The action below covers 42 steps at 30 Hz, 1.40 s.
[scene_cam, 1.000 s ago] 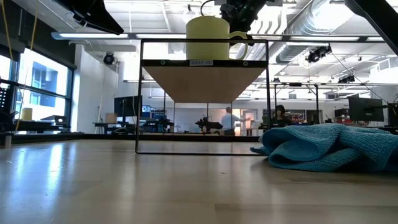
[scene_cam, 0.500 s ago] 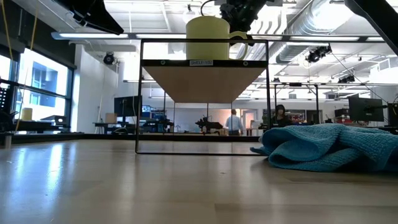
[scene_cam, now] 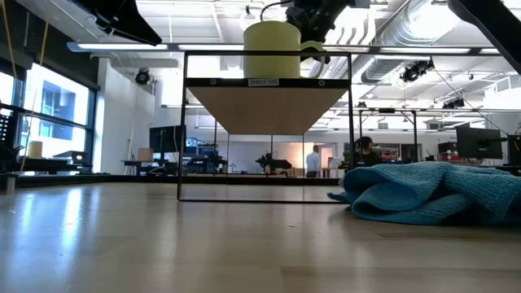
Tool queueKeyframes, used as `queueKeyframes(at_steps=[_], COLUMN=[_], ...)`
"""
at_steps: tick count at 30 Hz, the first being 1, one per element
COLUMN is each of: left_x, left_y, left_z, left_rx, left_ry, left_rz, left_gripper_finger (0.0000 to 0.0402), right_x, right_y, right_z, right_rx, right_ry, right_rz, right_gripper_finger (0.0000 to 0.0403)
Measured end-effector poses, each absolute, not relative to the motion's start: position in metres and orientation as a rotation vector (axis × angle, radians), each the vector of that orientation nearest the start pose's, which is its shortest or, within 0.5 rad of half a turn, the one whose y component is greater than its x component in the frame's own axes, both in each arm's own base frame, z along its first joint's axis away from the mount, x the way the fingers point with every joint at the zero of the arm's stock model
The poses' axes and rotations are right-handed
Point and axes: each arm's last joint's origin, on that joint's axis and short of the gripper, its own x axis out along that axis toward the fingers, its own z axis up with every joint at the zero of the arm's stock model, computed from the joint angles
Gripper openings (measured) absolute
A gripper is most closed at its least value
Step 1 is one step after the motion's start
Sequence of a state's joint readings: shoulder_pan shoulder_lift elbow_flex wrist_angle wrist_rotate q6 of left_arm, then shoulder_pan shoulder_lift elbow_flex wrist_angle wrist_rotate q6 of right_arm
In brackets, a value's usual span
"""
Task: Stack small to large cups/mugs on shelf
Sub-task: Put the violet cup on the shelf
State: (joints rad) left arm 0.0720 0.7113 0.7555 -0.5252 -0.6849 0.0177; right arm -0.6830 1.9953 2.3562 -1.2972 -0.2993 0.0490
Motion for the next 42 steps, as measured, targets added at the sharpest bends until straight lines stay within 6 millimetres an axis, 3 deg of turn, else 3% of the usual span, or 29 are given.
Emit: queueKeyframes(at_steps=[6,22,32,42], left_x=[0.14,0.14,0.14,0.14], left_y=[0.028,0.028,0.028,0.028], left_z=[0.305,0.305,0.305,0.305], left_rx=[0.165,0.165,0.164,0.163], left_ry=[0.477,0.476,0.476,0.476], left_rz=[0.737,0.738,0.737,0.734], left_gripper_finger=[0.0184,0.0184,0.0184,0.0184], right_x=[0.314,0.302,0.301,0.302], right_y=[-0.245,-0.243,-0.245,-0.246], right_z=[0.403,0.41,0.409,0.411], right_rx=[0.507,0.527,0.55,0.536], right_ry=[0.84,0.848,0.851,0.829], right_rz=[-0.37,-0.377,-0.388,-0.391], right_gripper_finger=[0.0001,0.0003,0.0075,0.0083])
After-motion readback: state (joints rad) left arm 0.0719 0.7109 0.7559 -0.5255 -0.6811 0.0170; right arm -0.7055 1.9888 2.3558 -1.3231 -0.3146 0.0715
